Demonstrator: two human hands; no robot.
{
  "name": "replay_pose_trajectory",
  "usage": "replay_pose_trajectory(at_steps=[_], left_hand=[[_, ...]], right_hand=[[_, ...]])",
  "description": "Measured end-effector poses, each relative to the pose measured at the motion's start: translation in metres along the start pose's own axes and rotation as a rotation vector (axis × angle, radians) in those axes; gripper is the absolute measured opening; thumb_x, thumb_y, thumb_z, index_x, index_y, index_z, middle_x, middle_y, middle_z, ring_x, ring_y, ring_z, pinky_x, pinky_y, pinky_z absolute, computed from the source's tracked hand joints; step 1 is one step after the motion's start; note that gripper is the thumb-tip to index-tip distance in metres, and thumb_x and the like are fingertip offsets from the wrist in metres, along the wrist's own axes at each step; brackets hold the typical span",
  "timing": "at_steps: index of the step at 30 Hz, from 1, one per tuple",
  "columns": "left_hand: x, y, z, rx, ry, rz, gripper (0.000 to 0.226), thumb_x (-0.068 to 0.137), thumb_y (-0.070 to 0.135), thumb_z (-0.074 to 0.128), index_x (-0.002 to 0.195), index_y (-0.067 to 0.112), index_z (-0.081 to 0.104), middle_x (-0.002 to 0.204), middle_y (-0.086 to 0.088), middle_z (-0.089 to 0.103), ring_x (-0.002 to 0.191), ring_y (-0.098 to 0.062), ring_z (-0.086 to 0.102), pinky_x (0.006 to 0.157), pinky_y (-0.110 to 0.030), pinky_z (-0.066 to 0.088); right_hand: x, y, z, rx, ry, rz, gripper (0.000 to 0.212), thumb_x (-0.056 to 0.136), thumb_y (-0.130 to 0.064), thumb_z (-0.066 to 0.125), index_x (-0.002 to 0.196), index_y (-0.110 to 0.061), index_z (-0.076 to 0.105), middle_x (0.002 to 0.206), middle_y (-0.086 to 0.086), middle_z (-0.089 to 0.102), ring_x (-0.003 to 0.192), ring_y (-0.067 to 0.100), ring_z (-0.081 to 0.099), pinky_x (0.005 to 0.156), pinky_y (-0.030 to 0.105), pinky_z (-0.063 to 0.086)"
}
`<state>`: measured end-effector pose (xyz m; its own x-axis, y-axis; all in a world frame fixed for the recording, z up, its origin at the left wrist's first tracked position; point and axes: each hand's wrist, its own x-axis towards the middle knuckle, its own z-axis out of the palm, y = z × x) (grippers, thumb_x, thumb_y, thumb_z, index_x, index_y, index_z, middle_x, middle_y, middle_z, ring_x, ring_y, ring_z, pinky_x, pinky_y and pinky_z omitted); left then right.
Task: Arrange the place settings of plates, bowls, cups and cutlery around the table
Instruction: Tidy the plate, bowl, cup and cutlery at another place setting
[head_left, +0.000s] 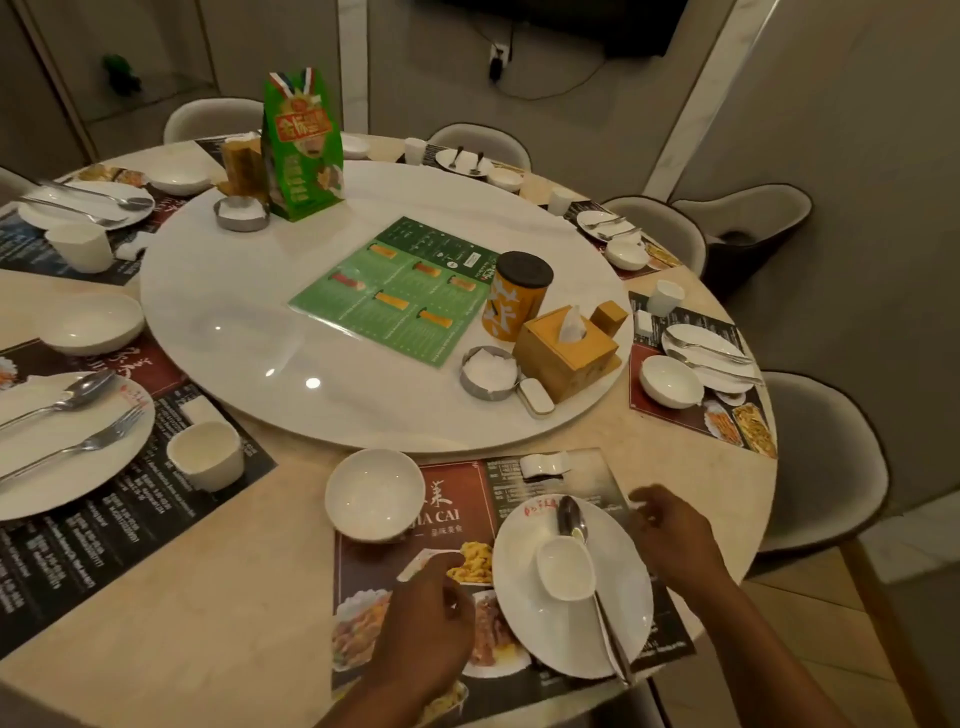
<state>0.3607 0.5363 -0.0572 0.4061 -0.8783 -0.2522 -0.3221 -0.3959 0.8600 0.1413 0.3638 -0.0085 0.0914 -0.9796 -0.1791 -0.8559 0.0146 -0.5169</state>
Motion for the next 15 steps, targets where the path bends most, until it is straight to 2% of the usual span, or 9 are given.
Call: replay_pose_trajectory(at_steps=[3,7,10,12,14,15], left_hand=[[0.000,0.010,0.025,-0.028,-0.074,-0.141,0.039,0.091,0.022,0.057,0.127,0.036,0.050,0.091,0.014,0.070,0.076,-0.005,0.067,0.071,-0.021,0.057],[0.000,0.025,0.050,0.016,-0.068,-0.206,0.042,0.089,0.025,0.062,0.128,0.035,0.051,0.086,0.020,0.061,0.084,-0.004,0.060,0.078,-0.026,0.050],[-0.002,0.029,0.063,0.037,0.016,-0.247,0.047,0.084,0.015,0.063,0.126,0.033,0.054,0.087,0.019,0.062,0.086,-0.009,0.060,0.083,-0.029,0.051],[-0.003,0.029,0.067,0.029,0.049,-0.263,0.049,0.084,0.010,0.062,0.127,0.033,0.056,0.094,0.015,0.067,0.088,-0.010,0.061,0.084,-0.029,0.053],[-0.005,0.028,0.065,0.008,0.073,-0.263,0.052,0.085,0.008,0.061,0.130,0.035,0.055,0.104,0.012,0.070,0.089,-0.008,0.061,0.081,-0.025,0.052],[-0.005,0.026,0.062,-0.011,0.089,-0.263,0.053,0.086,0.006,0.060,0.129,0.037,0.055,0.103,0.012,0.070,0.087,-0.007,0.062,0.076,-0.023,0.052]], right_hand=[[-0.001,0.039,0.008,-0.058,-0.100,0.033,0.030,0.094,-0.034,0.059,0.122,-0.025,0.060,0.090,-0.008,0.064,0.078,0.009,0.058,0.066,0.022,0.046],[-0.005,0.063,0.020,-0.036,-0.152,-0.014,0.032,0.095,-0.023,0.057,0.126,-0.024,0.058,0.112,0.000,0.068,0.093,0.016,0.060,0.079,0.024,0.044],[-0.008,0.070,0.023,-0.005,-0.156,-0.051,0.037,0.091,-0.009,0.058,0.126,-0.020,0.059,0.111,0.001,0.067,0.090,0.014,0.056,0.081,0.023,0.043],[-0.007,0.071,0.024,0.017,-0.150,-0.056,0.043,0.088,-0.004,0.058,0.128,-0.020,0.059,0.113,0.003,0.067,0.096,0.019,0.058,0.083,0.025,0.044],[-0.008,0.068,0.026,0.038,-0.150,-0.057,0.046,0.086,-0.003,0.060,0.128,-0.021,0.059,0.110,0.001,0.067,0.099,0.022,0.060,0.081,0.024,0.042],[-0.009,0.065,0.028,0.061,-0.149,-0.066,0.046,0.085,-0.002,0.060,0.128,-0.021,0.059,0.103,-0.002,0.067,0.095,0.020,0.060,0.079,0.022,0.040]])
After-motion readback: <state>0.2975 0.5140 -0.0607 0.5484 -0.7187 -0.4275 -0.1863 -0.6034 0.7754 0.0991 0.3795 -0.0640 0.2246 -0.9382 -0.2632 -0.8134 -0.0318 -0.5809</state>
